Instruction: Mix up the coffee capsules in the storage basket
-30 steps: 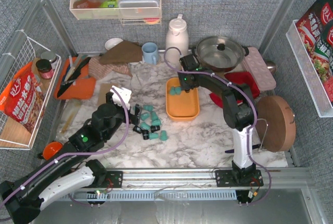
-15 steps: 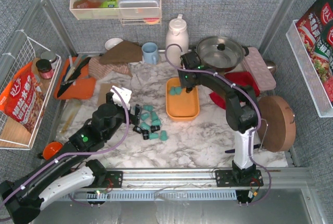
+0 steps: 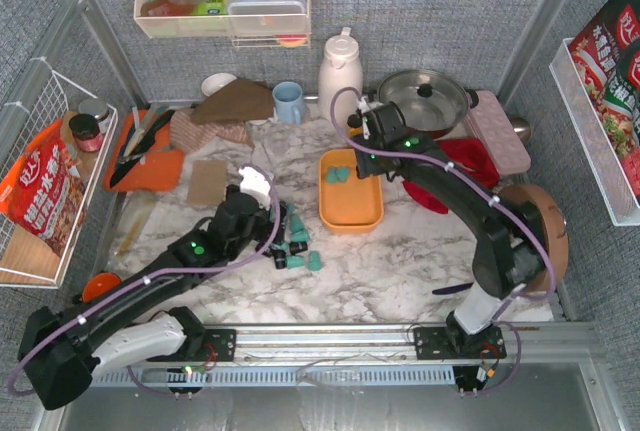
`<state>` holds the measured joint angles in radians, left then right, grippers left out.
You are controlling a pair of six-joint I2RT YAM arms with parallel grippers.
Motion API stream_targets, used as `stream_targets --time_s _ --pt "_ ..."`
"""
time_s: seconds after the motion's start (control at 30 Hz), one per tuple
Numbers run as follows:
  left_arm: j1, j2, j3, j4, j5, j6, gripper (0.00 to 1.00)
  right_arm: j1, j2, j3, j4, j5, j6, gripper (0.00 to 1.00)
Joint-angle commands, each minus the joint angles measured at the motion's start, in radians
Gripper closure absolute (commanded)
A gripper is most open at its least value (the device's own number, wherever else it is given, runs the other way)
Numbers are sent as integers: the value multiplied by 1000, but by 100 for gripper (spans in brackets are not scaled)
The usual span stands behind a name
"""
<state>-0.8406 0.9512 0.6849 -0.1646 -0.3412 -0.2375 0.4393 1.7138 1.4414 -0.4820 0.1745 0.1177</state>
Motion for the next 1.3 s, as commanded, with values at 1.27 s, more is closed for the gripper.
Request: stream_targets --time_s 1.27 --pt "-33 618 274 -676 -152 -1796 14 88 -797 -538 -25 -129 44 48"
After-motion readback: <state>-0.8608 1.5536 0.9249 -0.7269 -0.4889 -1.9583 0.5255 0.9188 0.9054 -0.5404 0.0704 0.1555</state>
